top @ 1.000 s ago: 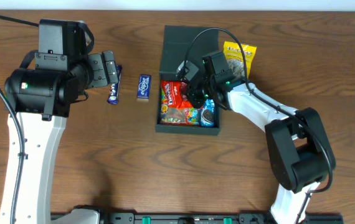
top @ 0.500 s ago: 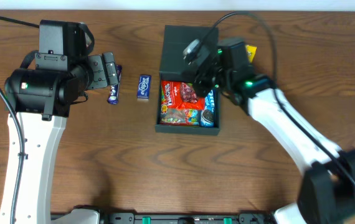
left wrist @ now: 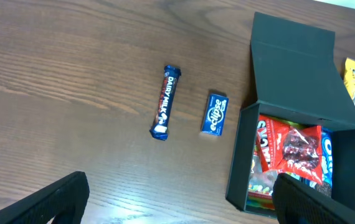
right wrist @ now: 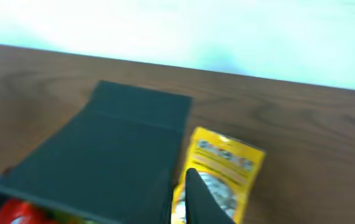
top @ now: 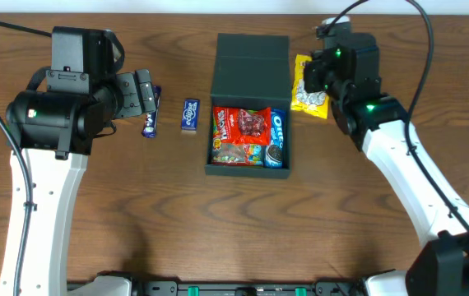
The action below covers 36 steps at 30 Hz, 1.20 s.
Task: Pack container
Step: 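Move the right gripper to the yellow Hacks bag and grasp it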
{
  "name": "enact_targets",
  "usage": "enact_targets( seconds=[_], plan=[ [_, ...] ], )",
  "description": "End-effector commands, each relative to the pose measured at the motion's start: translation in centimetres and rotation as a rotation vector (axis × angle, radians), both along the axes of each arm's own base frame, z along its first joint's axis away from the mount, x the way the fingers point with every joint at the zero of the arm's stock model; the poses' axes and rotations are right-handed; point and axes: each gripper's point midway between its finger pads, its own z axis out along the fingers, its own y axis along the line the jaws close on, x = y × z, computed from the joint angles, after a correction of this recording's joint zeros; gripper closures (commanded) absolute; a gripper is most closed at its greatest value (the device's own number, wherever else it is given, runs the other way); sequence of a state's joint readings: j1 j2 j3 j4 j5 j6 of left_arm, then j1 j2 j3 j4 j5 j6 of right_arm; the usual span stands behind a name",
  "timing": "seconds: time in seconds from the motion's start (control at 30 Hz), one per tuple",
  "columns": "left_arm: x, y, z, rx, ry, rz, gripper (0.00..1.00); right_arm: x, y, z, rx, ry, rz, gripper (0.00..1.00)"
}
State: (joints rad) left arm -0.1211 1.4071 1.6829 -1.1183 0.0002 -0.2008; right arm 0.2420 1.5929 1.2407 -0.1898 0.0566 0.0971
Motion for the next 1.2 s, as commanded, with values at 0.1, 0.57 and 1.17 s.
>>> enact_targets(
  seconds=[0.1, 0.57, 1.17],
  plan=[
    [0.0, 0.2, 1.0, 0.010, -0.030, -0.013, 0.05, 1.6, -2.2, -5.2, 0.001, 0.100, -0.112, 0.50],
    [0.0, 0.2, 1.0, 0.010, -0.030, -0.012, 0.05, 5.9, -4.2, -13.9, 0.002, 0.121, -0.218, 0.32],
    [0.0, 0.2, 1.1, 0.012, -0.030, -0.010, 0.05, 5.3, -5.5, -22.3, -0.029, 0.259, -0.250, 0.47]
  ],
)
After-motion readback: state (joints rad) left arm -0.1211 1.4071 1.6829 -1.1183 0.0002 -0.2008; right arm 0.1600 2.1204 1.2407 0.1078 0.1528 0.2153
